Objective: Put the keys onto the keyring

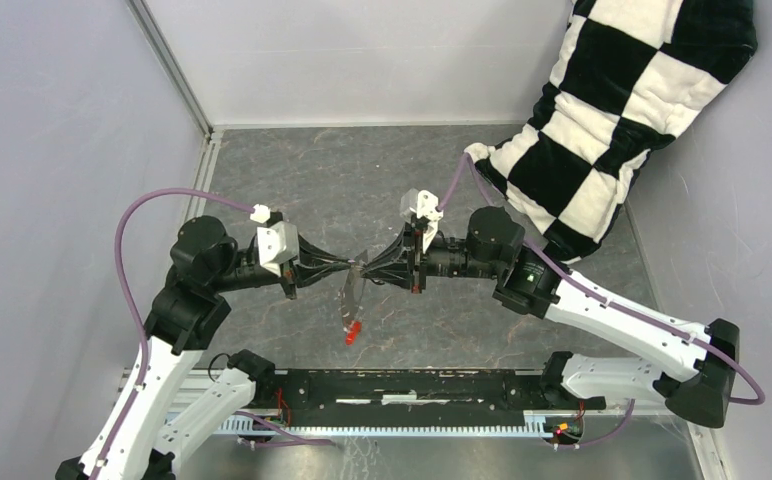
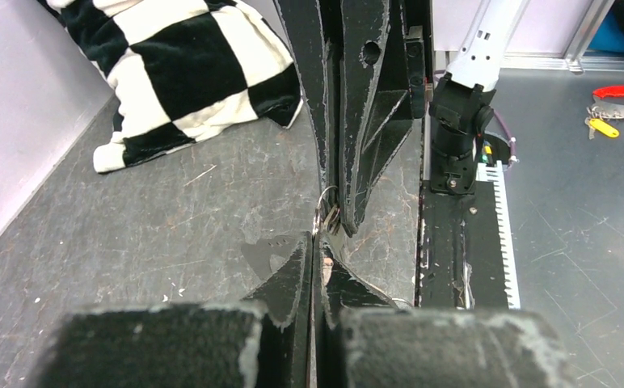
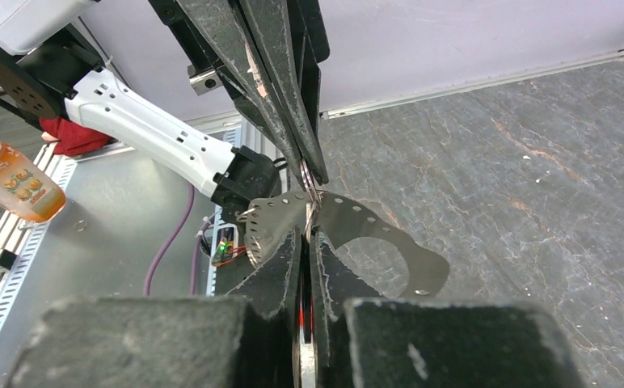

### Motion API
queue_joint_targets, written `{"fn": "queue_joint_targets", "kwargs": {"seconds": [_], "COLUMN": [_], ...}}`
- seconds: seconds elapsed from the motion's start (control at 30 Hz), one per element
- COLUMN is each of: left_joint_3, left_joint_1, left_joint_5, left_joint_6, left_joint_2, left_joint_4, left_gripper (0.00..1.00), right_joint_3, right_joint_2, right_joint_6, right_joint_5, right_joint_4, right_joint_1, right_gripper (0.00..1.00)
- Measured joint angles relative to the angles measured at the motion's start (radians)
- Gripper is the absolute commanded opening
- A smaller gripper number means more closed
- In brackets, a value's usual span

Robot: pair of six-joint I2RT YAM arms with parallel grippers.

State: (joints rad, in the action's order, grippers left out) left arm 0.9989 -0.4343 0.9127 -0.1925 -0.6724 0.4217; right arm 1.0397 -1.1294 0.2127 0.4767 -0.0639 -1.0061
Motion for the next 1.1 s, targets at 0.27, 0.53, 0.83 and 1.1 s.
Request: {"fn": "queue_joint_targets", "kwargs": {"seconds": [0.27, 0.53, 0.83, 1.1], "left_joint_3": [0.000, 0.000, 0.000, 0.000], "left_joint_1": [0.000, 0.001, 0.001, 0.001], "left_joint_5": [0.007, 0.010, 0.013, 0.014], "left_joint_6": [0.000, 0.000, -0.010, -0.014], "left_joint_2": [-0.001, 0.009, 0.014, 0.014], "left_joint_4": [0.002, -0.013, -0.007, -0.005], "left_gripper": [0.02, 0.02, 0.02, 0.02], "right_joint_3": [-0.053, -0.044, 0.024, 0.029], "right_joint_2": [0.012, -0.018, -0.031, -0.035], "right_joint_6": [0.050, 0.061, 0.055, 0.042], "right_joint_5": [0.009, 0.055, 0.132, 0.199], "right_joint_4": [-0.077, -0.034, 0.031, 0.084], "right_joint_1": [0.001, 0.017, 0.087, 0.093], "right_gripper": [0.22, 0.39, 0.04, 0.20]}}
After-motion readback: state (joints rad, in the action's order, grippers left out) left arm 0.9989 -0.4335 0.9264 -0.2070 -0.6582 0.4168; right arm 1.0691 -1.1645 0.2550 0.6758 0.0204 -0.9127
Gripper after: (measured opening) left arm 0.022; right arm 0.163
